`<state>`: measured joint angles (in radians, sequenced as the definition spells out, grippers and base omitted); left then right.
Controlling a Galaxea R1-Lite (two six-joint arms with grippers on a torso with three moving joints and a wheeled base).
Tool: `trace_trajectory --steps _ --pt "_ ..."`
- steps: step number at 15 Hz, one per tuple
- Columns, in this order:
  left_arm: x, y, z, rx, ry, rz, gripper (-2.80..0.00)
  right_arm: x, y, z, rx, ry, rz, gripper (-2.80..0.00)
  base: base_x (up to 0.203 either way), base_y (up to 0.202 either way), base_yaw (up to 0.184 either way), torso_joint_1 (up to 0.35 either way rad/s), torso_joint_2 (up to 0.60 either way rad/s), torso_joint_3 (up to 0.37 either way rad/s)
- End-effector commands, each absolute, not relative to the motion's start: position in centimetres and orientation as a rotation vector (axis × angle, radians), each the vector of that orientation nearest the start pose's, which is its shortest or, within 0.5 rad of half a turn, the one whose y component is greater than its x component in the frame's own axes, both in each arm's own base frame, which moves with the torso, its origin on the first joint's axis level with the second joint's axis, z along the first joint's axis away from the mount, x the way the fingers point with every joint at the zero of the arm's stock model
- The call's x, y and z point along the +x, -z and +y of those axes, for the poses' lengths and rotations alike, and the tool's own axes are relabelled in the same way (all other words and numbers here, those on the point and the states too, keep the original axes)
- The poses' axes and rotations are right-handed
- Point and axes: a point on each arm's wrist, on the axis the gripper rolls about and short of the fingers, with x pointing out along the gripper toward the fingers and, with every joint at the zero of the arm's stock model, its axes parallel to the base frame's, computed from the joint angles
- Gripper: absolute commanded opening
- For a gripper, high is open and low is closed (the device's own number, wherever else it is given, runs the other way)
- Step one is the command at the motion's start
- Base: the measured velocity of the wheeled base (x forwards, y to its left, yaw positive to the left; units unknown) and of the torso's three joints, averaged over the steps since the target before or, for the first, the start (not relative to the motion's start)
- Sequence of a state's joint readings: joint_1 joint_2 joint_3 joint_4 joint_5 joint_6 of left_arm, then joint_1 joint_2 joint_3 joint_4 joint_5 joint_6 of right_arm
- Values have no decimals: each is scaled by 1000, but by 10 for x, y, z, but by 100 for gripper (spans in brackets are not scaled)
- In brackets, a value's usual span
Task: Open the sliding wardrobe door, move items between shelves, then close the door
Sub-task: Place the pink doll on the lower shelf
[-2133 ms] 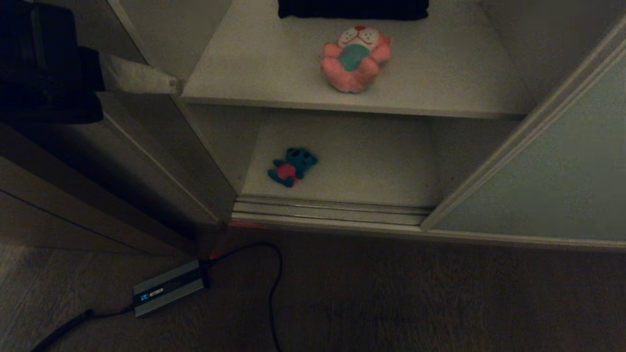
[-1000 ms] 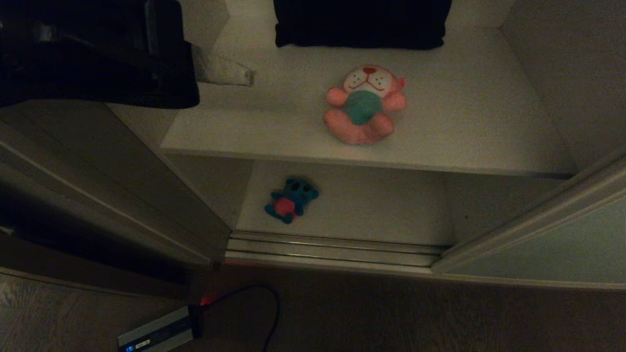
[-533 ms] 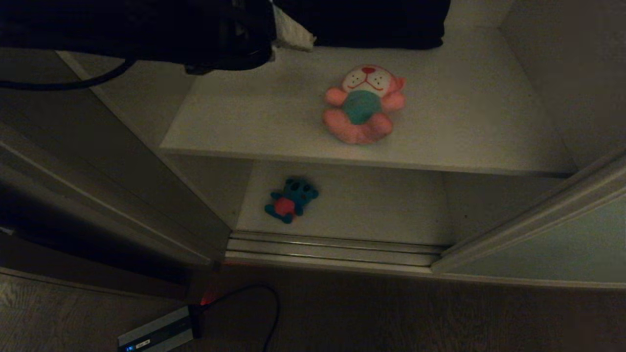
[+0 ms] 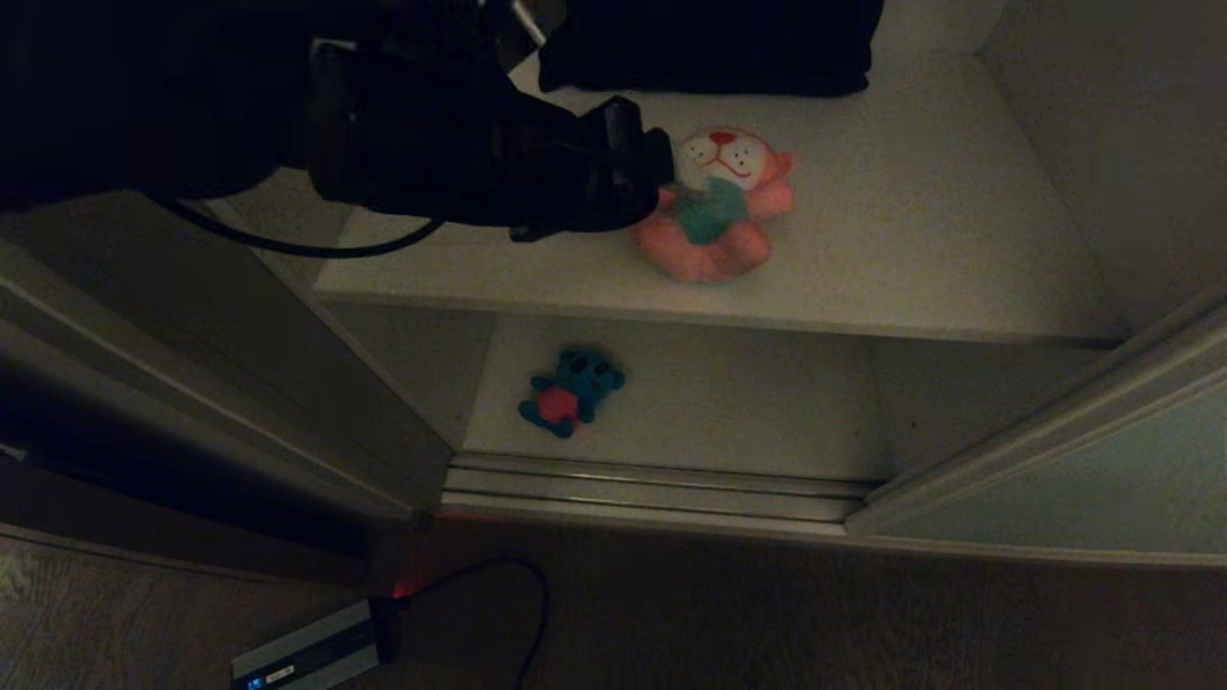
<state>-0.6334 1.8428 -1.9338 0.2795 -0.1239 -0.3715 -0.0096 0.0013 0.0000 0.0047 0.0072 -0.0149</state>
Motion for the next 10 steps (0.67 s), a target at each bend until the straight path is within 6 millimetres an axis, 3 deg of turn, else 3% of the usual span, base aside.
trace_trajectory --steps 1,10 --pt "301 -338 -225 -301 701 354 0 -22 -74 0 -15 2 11 -280 0 0 0 0 0 0" --pt "315 -327 -239 -309 707 321 0 -22 -74 0 -15 2 9 -280 0 0 0 0 0 0"
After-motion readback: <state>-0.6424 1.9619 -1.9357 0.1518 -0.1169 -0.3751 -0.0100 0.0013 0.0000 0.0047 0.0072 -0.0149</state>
